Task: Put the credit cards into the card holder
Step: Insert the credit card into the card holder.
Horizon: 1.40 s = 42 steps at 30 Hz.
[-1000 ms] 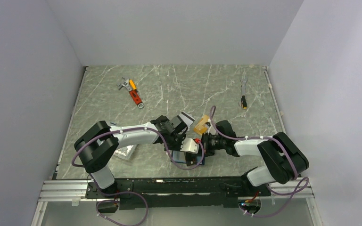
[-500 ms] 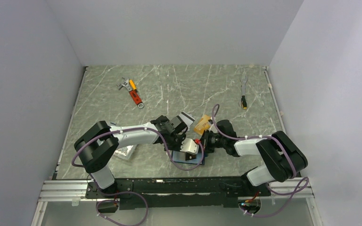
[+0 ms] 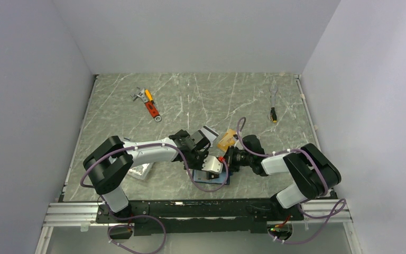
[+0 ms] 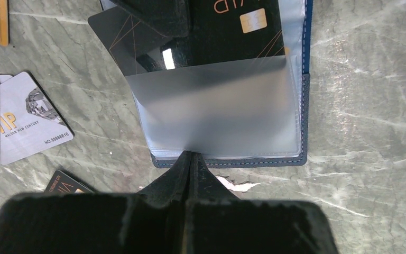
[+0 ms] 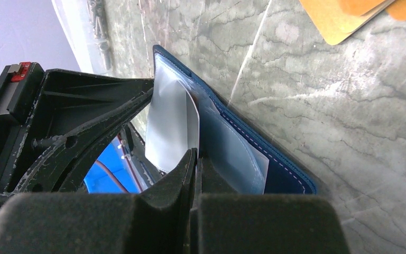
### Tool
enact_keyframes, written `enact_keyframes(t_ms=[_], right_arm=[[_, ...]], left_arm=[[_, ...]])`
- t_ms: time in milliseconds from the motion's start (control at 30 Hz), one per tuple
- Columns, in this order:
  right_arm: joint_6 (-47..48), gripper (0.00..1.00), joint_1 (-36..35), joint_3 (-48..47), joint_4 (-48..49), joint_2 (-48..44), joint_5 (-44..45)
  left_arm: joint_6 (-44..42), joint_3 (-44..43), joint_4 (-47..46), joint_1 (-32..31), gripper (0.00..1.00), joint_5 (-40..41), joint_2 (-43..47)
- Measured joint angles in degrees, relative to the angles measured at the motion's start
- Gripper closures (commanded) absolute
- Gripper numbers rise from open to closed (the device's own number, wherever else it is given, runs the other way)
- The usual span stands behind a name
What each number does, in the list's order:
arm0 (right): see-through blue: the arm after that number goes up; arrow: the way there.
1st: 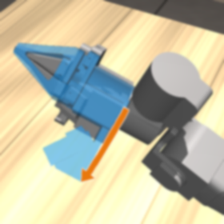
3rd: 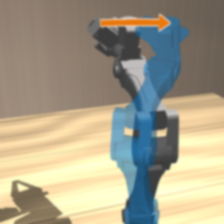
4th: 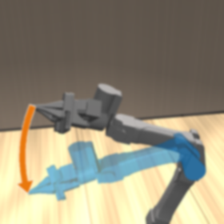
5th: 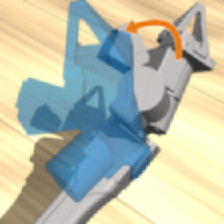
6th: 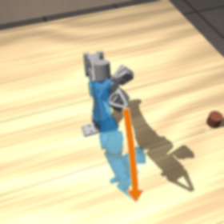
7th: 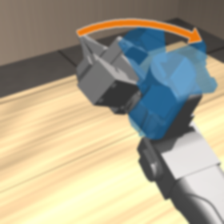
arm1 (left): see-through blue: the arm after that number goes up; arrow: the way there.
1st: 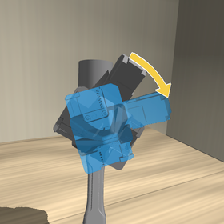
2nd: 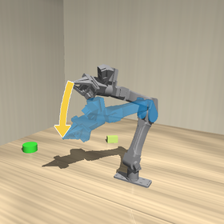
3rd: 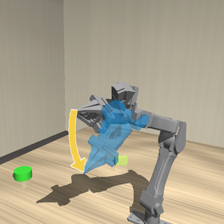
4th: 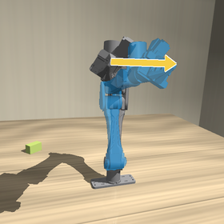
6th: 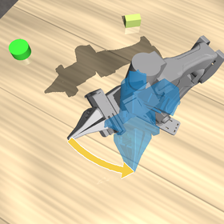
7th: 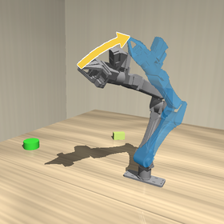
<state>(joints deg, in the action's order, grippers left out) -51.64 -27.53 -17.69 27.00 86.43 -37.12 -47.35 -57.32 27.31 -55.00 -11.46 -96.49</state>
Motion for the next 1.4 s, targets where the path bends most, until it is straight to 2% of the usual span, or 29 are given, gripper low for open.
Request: enact_keyframes(t_ms=[67,167,333,633,733,900,1133,1400], right_arm=[[0.07,0.89,-0.39,0.00,-0.04,0.00,0.07],[0.59,0.70,-1.57,-0.17,-1.01,-0.07,1.31],[1.53,0.48,-4.68,-2.58,-6.49,-2.67,4.13],[2.64,0.26,-5.99,-5.20,-20.17,-10.62,10.19],[2.78,0.27,-6.49,-5.86,-25.11,-13.42,12.83],[2.73,0.35,-7.23,-6.78,-29.57,-14.62,15.43],[1.86,0.34,-7.28,-8.55,-30.10,-11.69,14.82],[1.27,0.30,-6.36,-9.49,-29.20,-9.92,12.55]], left_arm=[[0.00,-0.02,0.02,-0.02,0.98,0.02,0.00],[0.00,-0.04,0.17,-0.02,0.98,0.02,0.00],[0.02,-0.20,0.98,-0.22,0.99,-0.04,0.00],[0.07,-0.24,2.60,0.63,1.00,-0.33,0.00],[0.17,-0.24,2.54,1.42,1.00,-0.61,0.04],[0.33,0.42,2.14,1.81,1.00,-1.55,1.73],[0.59,1.79,1.11,-0.13,1.00,-4.46,8.24],[0.22,2.82,-1.97,-4.70,1.00,-5.51,5.99]])
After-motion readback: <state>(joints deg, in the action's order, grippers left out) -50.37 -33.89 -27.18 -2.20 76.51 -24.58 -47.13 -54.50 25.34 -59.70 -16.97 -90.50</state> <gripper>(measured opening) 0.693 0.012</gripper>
